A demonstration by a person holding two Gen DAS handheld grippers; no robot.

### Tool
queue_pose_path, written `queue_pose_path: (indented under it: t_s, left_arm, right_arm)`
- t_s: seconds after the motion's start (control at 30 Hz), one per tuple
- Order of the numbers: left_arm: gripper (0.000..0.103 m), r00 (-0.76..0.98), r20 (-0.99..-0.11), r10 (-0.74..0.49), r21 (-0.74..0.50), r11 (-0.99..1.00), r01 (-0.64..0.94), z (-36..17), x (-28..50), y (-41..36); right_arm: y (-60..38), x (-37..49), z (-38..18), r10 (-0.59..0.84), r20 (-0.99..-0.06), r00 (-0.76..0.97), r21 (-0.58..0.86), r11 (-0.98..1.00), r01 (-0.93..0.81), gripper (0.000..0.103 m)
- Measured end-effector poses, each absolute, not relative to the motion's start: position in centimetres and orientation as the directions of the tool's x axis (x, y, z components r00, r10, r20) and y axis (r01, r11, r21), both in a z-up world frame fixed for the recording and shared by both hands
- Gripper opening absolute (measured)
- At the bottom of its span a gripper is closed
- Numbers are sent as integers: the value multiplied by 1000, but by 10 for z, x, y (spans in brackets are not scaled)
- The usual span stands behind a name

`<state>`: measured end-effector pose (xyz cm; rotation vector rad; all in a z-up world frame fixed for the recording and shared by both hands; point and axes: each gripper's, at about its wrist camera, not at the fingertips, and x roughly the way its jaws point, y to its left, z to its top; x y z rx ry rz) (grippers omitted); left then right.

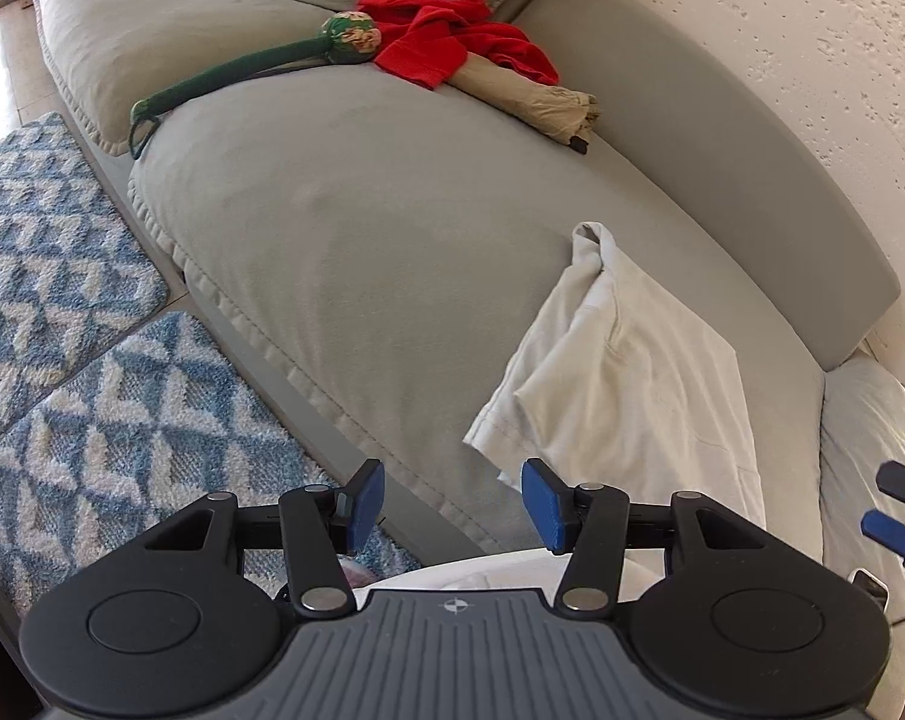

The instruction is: Fold clothes

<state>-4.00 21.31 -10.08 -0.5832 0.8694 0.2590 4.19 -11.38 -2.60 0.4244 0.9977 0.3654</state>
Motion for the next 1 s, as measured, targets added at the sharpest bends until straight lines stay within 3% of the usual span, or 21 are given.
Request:
queue_pose_path:
  t_s: [0.1,0.17,0.23,0.27,0.3,0.37,0.43,0.57,0.67,0.73,0.8,0.9,1.0]
  left_arm:
    - [50,633,-774,-26,-363,837,-409,-95,-30,201]
    - [46,637,-770,-40,-350,861,-369,-91,-18,190]
    - [42,656,-753,-50,-336,887,-318,-88,-3,181]
    - [34,671,-739,-55,-329,899,-288,-87,5,176]
    - [28,686,-725,-60,-322,910,-261,-86,14,172]
    - [6,702,-711,-39,-306,916,-259,-92,34,172]
    - [7,710,-704,-16,-293,917,-269,-101,52,173]
    - [18,680,-733,-17,-254,934,-251,-117,69,171]
    - [19,666,-746,-10,-225,945,-238,-123,74,168]
    - [18,664,-747,-14,-227,945,-235,-126,76,169]
    - [3,677,-736,3,-217,946,-241,-122,73,169]
    - [1,653,-750,105,-161,929,-334,-117,68,172]
    - [3,507,-834,216,-47,889,-456,-125,68,187]
  right_arm:
    - [-144,35,-34,524,-704,479,568,820,-62,65]
    - [-152,34,-46,523,-715,464,561,825,-65,65]
    - [-150,36,-64,498,-733,464,524,848,-83,41]
    - [-148,38,-72,495,-734,465,513,853,-98,16]
    - [-147,40,-81,499,-730,467,509,853,-116,9]
    - [-141,48,-95,528,-712,463,511,842,-173,8]
    - [-134,58,-105,556,-698,451,513,828,-226,8]
    - [-121,75,-116,602,-672,431,517,798,-309,10]
    - [-115,83,-127,596,-689,413,504,803,-319,10]
    - [-115,86,-134,587,-703,402,498,810,-311,10]
    - [-117,86,-138,592,-699,401,509,806,-302,7]
    - [-119,89,-141,595,-698,397,514,803,-301,7]
    - [-124,90,-138,579,-711,398,511,815,-273,7]
